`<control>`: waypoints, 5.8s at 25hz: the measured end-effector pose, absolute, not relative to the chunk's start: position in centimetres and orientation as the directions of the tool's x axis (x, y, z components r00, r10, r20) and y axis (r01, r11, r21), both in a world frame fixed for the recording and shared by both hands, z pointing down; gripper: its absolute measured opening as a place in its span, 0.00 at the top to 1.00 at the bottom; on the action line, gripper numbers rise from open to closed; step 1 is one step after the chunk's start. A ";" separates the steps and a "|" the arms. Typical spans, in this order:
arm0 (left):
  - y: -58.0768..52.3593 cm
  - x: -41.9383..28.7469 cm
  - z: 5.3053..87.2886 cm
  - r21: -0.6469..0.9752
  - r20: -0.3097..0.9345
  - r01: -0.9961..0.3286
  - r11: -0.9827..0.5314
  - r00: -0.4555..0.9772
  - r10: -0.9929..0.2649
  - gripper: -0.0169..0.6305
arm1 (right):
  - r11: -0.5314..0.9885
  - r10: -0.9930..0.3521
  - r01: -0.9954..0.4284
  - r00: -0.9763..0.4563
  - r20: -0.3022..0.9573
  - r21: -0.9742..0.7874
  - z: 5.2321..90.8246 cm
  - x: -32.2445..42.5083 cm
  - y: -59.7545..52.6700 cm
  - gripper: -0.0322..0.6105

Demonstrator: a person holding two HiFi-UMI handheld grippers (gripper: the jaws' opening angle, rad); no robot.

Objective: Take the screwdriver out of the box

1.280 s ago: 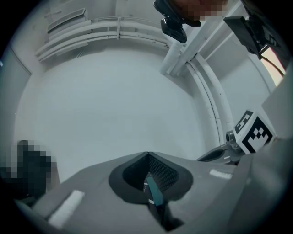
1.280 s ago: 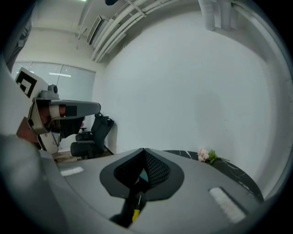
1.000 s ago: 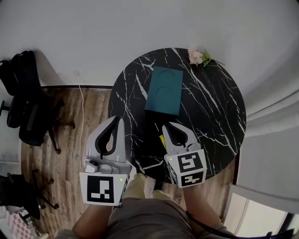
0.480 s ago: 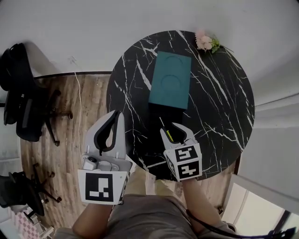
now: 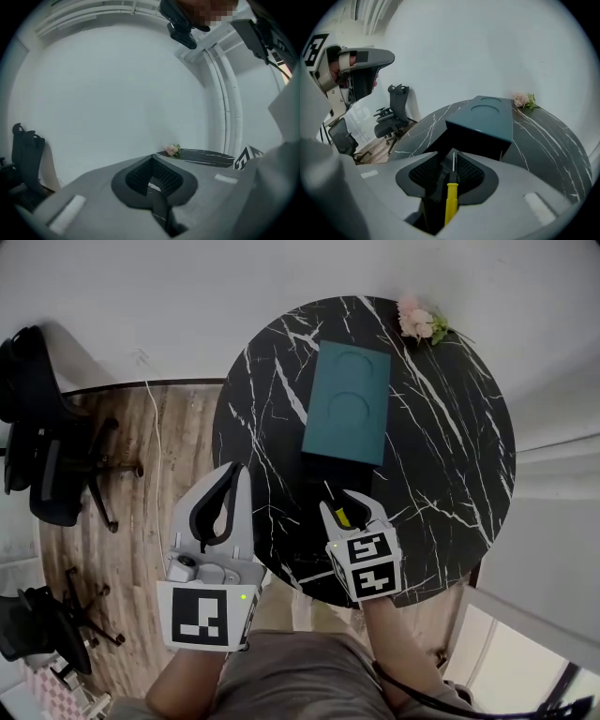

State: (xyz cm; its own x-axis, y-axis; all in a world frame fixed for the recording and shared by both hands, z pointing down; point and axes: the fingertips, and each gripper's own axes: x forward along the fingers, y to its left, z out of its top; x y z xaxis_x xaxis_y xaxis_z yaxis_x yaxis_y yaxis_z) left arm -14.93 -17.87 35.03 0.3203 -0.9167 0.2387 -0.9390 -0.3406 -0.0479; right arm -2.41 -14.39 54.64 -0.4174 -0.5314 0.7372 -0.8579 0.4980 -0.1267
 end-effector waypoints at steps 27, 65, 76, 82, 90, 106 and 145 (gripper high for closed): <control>-21.9 -16.5 37.2 -0.001 0.273 -0.939 -0.344 0.331 -0.903 0.97 | 0.529 -0.429 -0.838 -0.399 0.810 -0.133 55.8 -4.5 -17.1 0.74; -23.6 -18.3 38.1 0.048 0.280 -0.934 -0.353 0.352 -0.893 0.97 | 0.432 -0.404 -0.896 -0.296 0.865 -0.105 59.1 -3.7 -17.9 0.77; -23.0 -18.1 37.8 0.048 0.275 -0.932 -0.360 0.358 -0.892 0.97 | 0.439 -0.401 -0.892 -0.302 0.865 -0.108 59.1 -3.8 -17.0 0.74; -22.7 -17.9 37.7 0.047 0.271 -0.931 -0.363 0.362 -0.892 0.97 | 0.465 -0.386 -0.879 -0.312 0.868 -0.110 59.2 -4.3 -15.9 0.75; -22.5 -17.6 37.8 0.043 0.275 -0.929 -0.367 0.364 -0.890 0.97 | 0.450 -0.402 -0.886 -0.310 0.861 -0.109 59.2 -3.9 -16.0 0.79; -21.9 -17.5 37.1 0.026 0.266 -0.928 -0.372 0.365 -0.892 0.97 | 0.453 -0.483 -0.887 -0.332 0.810 -0.093 57.9 -3.9 -16.3 0.89; -11.5 -9.6 27.4 -0.098 0.087 -0.897 -0.432 0.424 -0.901 0.97 | 0.475 -0.792 -0.879 -0.450 0.412 -0.047 40.3 -0.8 -13.4 0.90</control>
State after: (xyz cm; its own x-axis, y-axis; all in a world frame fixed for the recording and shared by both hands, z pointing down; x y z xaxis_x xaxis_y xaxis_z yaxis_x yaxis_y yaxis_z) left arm -9.59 -11.51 27.37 0.4245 -0.9013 0.0869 -0.8966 -0.4318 -0.0985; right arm -0.80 -13.44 40.30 -0.4505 -0.7923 0.4115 -0.8787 0.4751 -0.0471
